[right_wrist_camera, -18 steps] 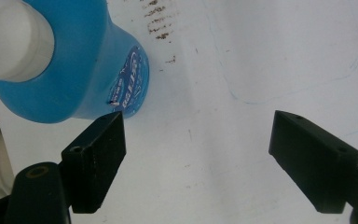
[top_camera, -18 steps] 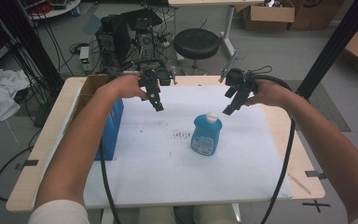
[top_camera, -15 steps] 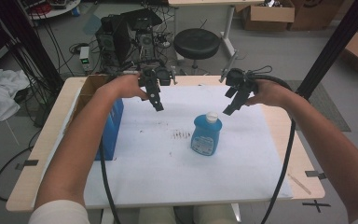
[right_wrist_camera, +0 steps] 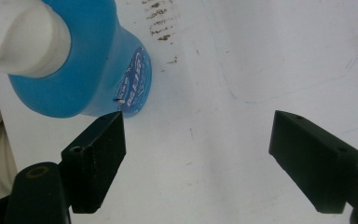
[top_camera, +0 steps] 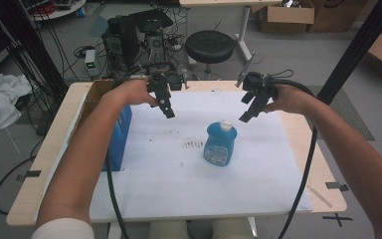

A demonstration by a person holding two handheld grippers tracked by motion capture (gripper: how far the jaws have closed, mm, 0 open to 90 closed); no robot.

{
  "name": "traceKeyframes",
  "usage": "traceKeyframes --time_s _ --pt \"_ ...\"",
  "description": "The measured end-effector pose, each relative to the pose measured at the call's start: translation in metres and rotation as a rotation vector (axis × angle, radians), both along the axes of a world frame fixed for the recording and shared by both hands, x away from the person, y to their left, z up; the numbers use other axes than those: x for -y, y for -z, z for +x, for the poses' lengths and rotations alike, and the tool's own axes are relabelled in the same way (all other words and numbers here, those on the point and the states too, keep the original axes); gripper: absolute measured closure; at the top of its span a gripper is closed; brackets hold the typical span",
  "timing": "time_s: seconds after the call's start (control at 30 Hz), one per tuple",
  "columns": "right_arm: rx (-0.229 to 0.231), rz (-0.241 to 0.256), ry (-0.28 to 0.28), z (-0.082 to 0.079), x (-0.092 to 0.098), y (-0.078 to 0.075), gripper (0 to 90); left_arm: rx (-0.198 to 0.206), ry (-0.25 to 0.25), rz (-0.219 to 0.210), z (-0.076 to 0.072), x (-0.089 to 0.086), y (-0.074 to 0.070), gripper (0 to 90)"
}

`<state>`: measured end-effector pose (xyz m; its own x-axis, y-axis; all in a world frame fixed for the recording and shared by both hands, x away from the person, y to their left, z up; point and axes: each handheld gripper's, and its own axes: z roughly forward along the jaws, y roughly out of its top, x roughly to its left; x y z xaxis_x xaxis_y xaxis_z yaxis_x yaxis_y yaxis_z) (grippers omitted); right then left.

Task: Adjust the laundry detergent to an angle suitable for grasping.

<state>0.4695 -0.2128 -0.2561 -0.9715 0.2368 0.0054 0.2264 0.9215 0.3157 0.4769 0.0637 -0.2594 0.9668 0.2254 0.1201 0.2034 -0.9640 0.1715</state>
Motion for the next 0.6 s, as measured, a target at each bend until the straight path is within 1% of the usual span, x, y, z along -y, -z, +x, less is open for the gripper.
traceKeyframes --time_s 0.13,0.2,0.37,0.43,0.5,0.6 --pt "-0.005 0.011 -0.001 0.0004 0.0014 -0.0018 18.9 -0.001 0.006 -0.001 0.0009 0.0009 0.0007 21.2" --pt "-0.008 0.005 0.005 0.0017 0.0012 -0.0008 18.6 -0.003 0.006 0.003 0.0013 0.0002 0.0017 21.1" --pt "-0.012 0.003 0.000 0.0038 -0.0012 0.0018 18.6 -0.004 0.000 0.009 0.0019 -0.0026 0.0023 21.1" --pt "-0.015 -0.002 0.004 0.0037 -0.0019 0.0026 18.5 -0.003 0.003 0.007 0.0018 -0.0025 0.0029 21.1" --pt "-0.012 -0.005 -0.005 0.0037 -0.0024 0.0032 18.4 -0.003 0.001 0.007 0.0022 -0.0024 0.0032 21.1" --pt "-0.009 -0.003 -0.002 0.0039 -0.0024 0.0026 18.4 -0.002 0.002 0.001 0.0011 -0.0021 0.0041 21.1"
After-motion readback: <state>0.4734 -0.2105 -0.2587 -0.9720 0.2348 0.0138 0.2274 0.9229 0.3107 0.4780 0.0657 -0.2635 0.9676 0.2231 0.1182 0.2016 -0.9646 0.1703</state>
